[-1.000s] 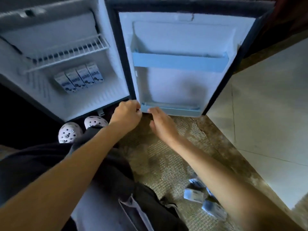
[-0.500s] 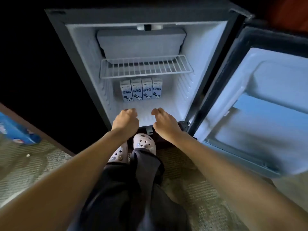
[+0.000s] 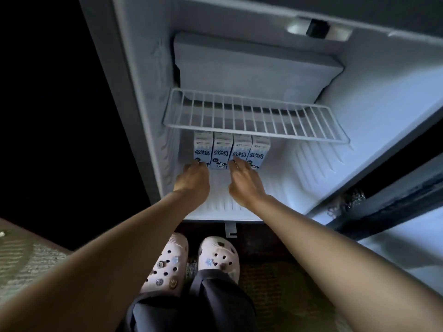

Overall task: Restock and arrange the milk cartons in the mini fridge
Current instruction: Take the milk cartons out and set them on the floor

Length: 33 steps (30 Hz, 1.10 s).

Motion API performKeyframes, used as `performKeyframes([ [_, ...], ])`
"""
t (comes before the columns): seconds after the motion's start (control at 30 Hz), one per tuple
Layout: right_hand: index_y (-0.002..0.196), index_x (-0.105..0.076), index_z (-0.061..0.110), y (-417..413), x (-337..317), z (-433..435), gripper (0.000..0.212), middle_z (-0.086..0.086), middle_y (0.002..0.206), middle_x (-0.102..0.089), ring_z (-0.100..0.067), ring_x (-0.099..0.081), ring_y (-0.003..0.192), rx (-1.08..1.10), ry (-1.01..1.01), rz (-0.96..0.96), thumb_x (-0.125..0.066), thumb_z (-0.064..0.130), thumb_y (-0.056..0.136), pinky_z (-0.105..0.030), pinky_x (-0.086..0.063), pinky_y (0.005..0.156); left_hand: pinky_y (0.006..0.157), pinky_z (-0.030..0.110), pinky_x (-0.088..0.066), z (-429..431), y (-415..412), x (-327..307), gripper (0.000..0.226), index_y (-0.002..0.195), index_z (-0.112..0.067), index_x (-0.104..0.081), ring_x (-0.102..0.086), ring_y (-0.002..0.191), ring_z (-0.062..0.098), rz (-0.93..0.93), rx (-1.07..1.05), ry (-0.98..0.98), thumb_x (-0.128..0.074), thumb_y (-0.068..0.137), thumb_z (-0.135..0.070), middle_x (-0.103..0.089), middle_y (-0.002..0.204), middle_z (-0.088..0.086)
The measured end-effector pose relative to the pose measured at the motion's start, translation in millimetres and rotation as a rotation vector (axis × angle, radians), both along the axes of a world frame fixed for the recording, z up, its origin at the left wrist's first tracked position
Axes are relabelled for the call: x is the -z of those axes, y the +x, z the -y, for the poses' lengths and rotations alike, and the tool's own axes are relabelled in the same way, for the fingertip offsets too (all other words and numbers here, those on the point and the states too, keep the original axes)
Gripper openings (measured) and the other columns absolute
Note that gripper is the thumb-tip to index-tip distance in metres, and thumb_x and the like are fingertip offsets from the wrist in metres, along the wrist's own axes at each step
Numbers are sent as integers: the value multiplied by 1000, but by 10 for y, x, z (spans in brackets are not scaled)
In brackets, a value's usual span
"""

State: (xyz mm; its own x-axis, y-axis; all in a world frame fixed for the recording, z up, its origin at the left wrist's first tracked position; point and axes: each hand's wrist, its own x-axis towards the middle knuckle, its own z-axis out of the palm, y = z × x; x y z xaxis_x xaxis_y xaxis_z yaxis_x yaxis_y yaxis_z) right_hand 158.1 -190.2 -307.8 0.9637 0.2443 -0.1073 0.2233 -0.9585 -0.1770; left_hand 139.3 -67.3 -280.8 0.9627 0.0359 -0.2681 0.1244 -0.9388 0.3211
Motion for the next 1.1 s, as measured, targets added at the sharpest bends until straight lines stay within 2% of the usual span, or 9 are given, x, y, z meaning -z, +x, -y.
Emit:
performKeyframes([
  [0.13,150,0,9,298,33,-99,78,-7,159,10,-23,7,148,-36,-59,-45,-48,-1,89,-47,-4,120,104,40,-39,19,261,184,59,144,-6,-22,-28,140,25,66,46,4,-43,89,5,-15,155,7],
  [0.3,149,11,10,519,125,-141,83,-5,158,17,-19,14,146,-9,-38,-6,-42,-6,87,-48,3,119,108,41,-36,-43,558,366,75,150,-6,1,-11,146,26,165,40,-57,-45,90,0,5,159,7],
  [0.4,149,0,8,497,168,-115,82,-6,160,2,-19,4,148,-25,35,92,-42,-11,82,-46,1,120,109,40,-36,-69,644,419,70,149,-4,-5,-17,144,27,219,37,-93,-45,91,-1,-5,158,10],
  [0.53,143,-27,3,418,242,-48,76,-14,145,-34,-31,-26,140,-93,46,256,-47,-15,73,-48,-8,119,91,38,-46,-77,637,429,51,134,-4,-36,-46,119,29,418,13,-52,-51,86,5,-37,139,13],
  [0.63,138,-36,-6,404,333,-72,75,-24,124,-51,-42,-47,120,-107,54,370,-54,-16,66,-54,-26,112,88,36,-46,-48,588,476,52,137,-4,-32,-52,114,28,472,67,77,-53,89,-2,-46,133,15],
  [0.73,147,-12,-2,407,262,-101,79,-20,139,-37,-36,-36,128,-95,44,342,-50,-9,78,-42,-21,115,95,37,-43,-17,608,495,67,147,-1,-11,-46,124,30,436,44,145,-49,93,-10,-39,141,18],
  [0.8,148,-9,0,445,233,-103,77,-16,143,-31,-33,-31,129,-82,53,339,-47,-8,81,-39,-19,117,98,39,-41,-28,670,444,61,146,-3,-17,-39,128,30,434,5,177,-48,93,-9,-36,142,17],
  [0.93,132,-43,-3,517,271,-121,63,-20,125,-46,-36,-42,113,-57,49,366,-50,-17,71,-47,-35,106,98,42,-38,-24,782,386,61,142,-6,-26,-30,131,32,393,20,167,-53,87,-4,-26,143,15],
  [1.1,95,-65,-5,520,408,-76,46,-21,102,-61,-34,-52,95,-6,45,537,-67,-21,52,-47,-54,80,88,43,-46,-27,772,428,56,138,-3,-27,-47,119,34,291,29,-94,-52,89,-2,-30,145,15],
])
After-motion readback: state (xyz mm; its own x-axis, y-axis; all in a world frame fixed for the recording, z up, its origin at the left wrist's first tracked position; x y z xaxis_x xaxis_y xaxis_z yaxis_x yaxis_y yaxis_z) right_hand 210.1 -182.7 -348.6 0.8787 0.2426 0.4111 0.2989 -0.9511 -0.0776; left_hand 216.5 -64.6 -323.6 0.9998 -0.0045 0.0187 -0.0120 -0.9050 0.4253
